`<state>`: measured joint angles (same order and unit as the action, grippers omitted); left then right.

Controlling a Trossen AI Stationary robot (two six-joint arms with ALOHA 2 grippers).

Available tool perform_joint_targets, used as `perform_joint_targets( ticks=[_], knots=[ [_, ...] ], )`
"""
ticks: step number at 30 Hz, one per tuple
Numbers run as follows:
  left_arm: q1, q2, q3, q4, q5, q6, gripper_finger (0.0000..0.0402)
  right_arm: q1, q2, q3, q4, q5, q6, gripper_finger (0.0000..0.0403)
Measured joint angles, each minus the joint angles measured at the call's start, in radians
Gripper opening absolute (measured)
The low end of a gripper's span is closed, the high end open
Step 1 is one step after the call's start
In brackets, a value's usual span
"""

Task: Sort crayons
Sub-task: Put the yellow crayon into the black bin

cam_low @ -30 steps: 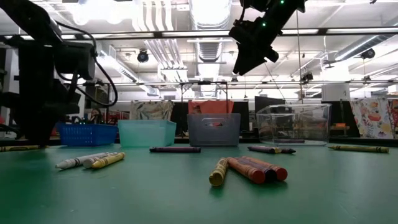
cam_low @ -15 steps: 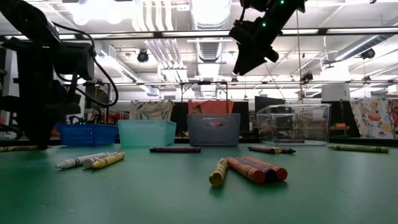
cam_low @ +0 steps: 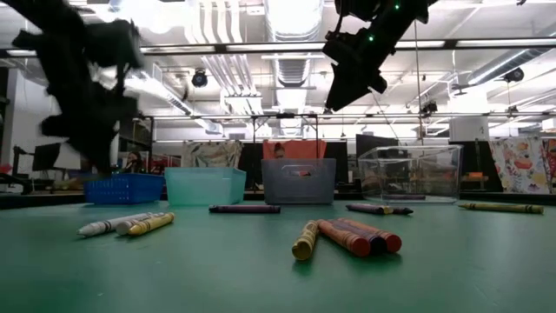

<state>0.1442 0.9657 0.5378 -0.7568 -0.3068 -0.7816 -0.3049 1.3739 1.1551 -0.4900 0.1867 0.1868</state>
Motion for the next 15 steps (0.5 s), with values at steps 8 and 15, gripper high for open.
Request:
perform_joint_targets(
  ticks=[8,15],
  knots=[
    [-0.086,-0.069,0.012,0.576,0.002,0.429,0.0000,0.061,0.001,-0.181,0.450,-0.266,-0.090,0.0117],
    [-0.117,-0.021,0.009,0.929,0.010,0.666,0.0000,0.139,0.060,-0.319,0.995,-0.327,-0.094,0.0121]
  ],
)
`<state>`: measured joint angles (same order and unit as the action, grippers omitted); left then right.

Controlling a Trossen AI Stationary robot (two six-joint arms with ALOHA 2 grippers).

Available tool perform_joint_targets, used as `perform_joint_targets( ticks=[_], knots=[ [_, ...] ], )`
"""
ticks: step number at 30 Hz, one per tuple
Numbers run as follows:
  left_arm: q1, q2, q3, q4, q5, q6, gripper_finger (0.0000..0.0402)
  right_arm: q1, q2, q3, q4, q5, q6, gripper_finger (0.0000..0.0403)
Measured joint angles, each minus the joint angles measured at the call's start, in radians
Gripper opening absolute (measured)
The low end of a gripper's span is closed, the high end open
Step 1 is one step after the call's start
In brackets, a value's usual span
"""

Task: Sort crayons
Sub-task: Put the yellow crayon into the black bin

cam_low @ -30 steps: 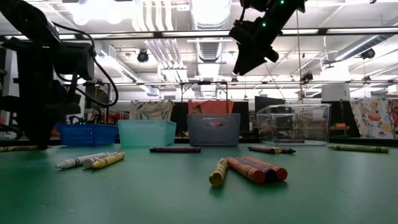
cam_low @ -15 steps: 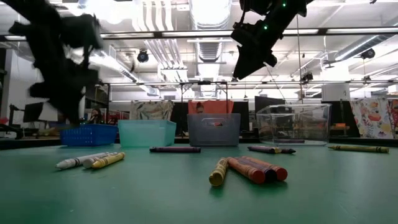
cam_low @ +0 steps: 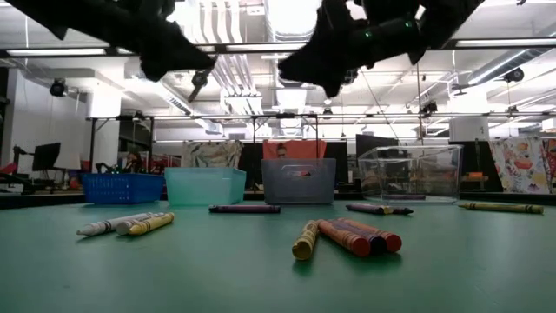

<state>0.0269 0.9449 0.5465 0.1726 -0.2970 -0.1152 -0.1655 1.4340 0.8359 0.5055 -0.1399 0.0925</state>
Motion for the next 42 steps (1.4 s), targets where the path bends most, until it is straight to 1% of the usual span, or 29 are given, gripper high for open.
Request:
perform_joint_targets(
  ticks=[3,4,13,16,20,23,25,27,31,32,40,42],
  knots=[
    [0.001,0.045,0.000,0.109,0.026,0.033,0.0000,0.019,0.048,-0.007,0.123,0.000,-0.005,0.0128],
    [0.000,0.061,0.000,0.140,0.030,0.036,0.0000,0.023,0.061,-0.003,0.140,0.001,-0.008,0.0131],
    [0.000,0.197,-0.001,0.366,0.038,0.031,0.0000,0.034,0.188,0.105,0.150,0.001,-0.024,0.0157],
    [0.001,0.223,-0.001,0.417,0.050,0.029,0.0000,0.035,0.223,0.139,0.150,0.001,-0.044,0.0161],
    [0.000,0.249,0.000,0.431,0.053,0.028,0.0000,0.034,0.251,0.171,0.150,0.001,-0.077,0.0159],
    [0.000,0.255,0.001,0.435,0.053,0.025,0.0000,0.034,0.255,0.177,0.150,0.007,-0.091,0.0145],
    [0.000,0.255,0.001,0.433,0.053,0.025,0.0000,0.034,0.251,0.177,0.149,0.009,-0.091,0.0127],
    [0.000,0.254,0.001,0.434,0.053,0.024,0.0000,0.034,0.245,0.176,0.145,0.009,-0.093,0.0100],
    [0.000,0.249,0.001,0.435,0.055,0.019,0.0005,0.034,0.238,0.175,0.140,0.012,-0.096,0.0032],
    [0.000,0.249,0.001,0.433,0.054,0.014,0.0009,0.034,0.238,0.175,0.138,0.010,-0.096,0.0022],
    [0.000,0.244,0.001,0.428,0.054,0.001,0.0059,0.033,0.238,0.174,0.117,0.011,-0.081,0.0017],
    [0.000,0.232,0.001,0.412,0.054,0.001,0.0070,0.028,0.231,0.178,0.083,0.009,-0.073,0.0017]
  ],
)
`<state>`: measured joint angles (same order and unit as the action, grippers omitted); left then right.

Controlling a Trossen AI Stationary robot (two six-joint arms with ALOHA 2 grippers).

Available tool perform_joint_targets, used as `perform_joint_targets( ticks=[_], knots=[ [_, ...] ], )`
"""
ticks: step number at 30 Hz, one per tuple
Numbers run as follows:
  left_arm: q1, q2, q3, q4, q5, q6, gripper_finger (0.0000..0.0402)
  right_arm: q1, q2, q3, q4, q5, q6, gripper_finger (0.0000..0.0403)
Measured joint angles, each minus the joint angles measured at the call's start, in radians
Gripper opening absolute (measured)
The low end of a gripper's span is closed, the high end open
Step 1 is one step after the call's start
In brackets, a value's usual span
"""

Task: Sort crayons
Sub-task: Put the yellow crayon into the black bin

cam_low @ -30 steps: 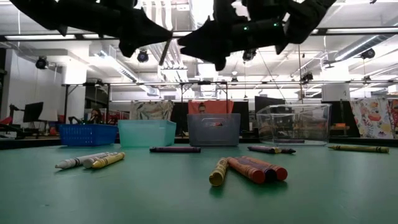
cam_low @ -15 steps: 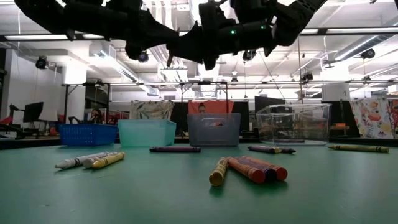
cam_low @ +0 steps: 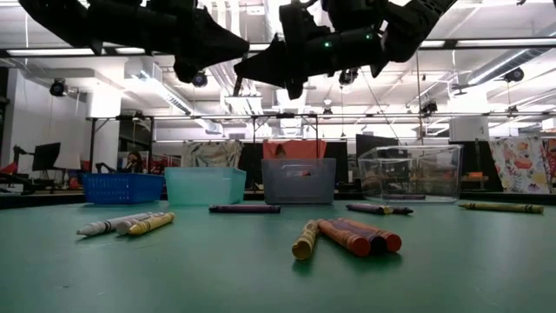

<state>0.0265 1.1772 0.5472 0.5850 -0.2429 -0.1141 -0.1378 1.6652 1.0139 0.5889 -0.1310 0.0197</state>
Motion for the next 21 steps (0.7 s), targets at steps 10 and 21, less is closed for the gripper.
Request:
perform_joint_targets(
  ticks=[10,21],
  knots=[
    [0.000,-0.164,0.000,-0.240,-0.003,0.000,0.0086,-0.074,0.003,0.272,-0.721,0.213,-0.044,0.0016],
    [0.000,-0.354,0.000,-0.418,-0.126,-0.018,0.0086,-0.258,0.119,0.485,-1.127,0.261,-0.137,0.0015]
  ],
)
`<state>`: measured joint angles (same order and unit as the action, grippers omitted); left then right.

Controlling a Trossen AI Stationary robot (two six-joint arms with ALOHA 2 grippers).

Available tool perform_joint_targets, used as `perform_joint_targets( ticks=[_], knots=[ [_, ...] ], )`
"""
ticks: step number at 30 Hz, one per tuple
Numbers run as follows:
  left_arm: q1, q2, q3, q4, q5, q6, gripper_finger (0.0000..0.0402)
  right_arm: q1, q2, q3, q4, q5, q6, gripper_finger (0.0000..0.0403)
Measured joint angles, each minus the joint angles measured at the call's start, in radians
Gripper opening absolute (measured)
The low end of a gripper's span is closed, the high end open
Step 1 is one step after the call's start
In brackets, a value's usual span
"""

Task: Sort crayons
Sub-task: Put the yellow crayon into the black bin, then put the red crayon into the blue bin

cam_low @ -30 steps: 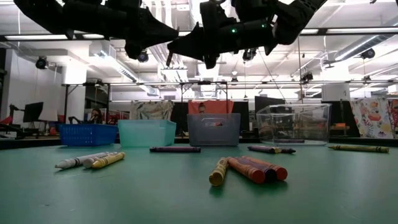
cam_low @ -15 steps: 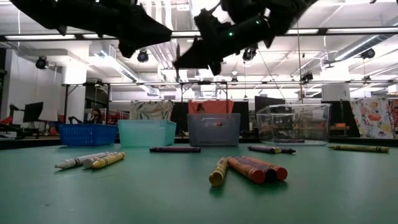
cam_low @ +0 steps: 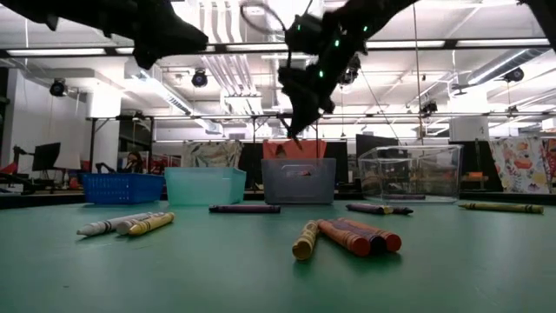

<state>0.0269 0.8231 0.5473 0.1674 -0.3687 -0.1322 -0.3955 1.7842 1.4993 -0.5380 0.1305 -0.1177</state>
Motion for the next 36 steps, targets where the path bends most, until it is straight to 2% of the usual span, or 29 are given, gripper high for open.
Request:
perform_joint_targets(
  ticks=[9,16,24,32,36],
  knots=[
    [0.000,-0.047,0.000,-0.038,0.000,0.000,0.0086,-0.104,0.116,0.015,-0.006,0.000,-0.059,0.0018],
    [0.001,-0.019,0.000,-0.053,-0.016,0.000,0.0086,-0.126,0.133,0.015,0.004,0.001,-0.028,0.0059],
    [0.001,0.002,0.000,-0.065,-0.016,-0.007,0.0086,-0.128,0.091,0.016,0.003,0.000,-0.004,0.0106],
    [-0.001,0.018,0.000,-0.153,-0.006,-0.109,0.0086,-0.077,0.023,0.016,-0.011,-0.008,0.071,0.0099],
    [-0.002,0.035,0.000,-0.215,0.049,-0.208,0.0086,-0.023,-0.006,0.016,-0.017,-0.008,0.092,0.0091]
  ],
)
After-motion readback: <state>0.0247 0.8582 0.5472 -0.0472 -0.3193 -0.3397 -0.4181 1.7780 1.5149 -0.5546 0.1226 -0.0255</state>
